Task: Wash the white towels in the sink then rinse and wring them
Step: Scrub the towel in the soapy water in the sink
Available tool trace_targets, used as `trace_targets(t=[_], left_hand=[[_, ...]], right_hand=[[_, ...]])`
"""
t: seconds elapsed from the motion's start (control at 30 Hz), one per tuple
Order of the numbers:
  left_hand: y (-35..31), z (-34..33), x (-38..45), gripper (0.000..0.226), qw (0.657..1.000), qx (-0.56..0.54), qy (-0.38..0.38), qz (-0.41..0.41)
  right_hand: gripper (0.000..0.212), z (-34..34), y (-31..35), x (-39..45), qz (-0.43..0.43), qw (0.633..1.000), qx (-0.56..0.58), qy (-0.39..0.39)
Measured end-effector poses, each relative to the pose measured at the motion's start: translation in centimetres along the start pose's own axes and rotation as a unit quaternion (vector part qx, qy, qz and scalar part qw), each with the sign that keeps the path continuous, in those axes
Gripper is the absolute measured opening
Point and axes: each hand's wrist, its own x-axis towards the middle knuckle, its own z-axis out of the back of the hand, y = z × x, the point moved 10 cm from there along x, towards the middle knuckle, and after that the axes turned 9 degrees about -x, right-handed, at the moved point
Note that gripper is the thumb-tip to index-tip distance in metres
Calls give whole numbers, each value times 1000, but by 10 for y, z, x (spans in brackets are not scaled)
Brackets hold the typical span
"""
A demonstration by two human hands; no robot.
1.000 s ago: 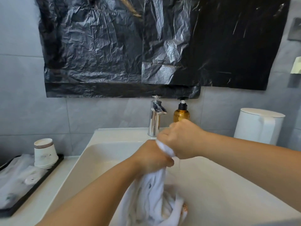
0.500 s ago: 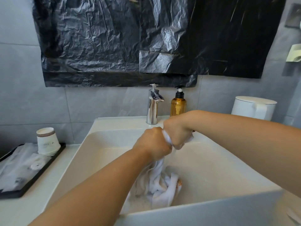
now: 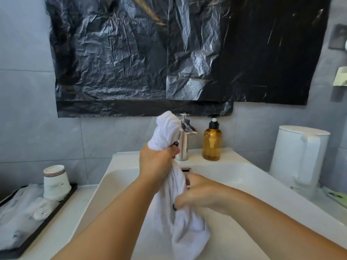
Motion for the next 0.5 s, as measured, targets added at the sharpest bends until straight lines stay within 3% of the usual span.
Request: trace_targets(t=[0.07,0.13,0.23,0.37,0.5], left_hand=[[-1,-5,-3,22,997,-75,30,12],[-8,-14,-7,12,985,-164,61,14],[-15,-12,-8,6,973,-228,34,26],[-15,-6,-10,14,988,-147,18,38],[-18,-5,-14,17,997,-75,-1,24]], right_hand=[[75,-18,15,10,27,999,-14,37],[77,-6,35,20,59,998,-12,-11],[52,10,47,28,82,994,34,-57],[52,1,49,30,112,990,28,-82],[31,1,52,22,147,979,67,-126]])
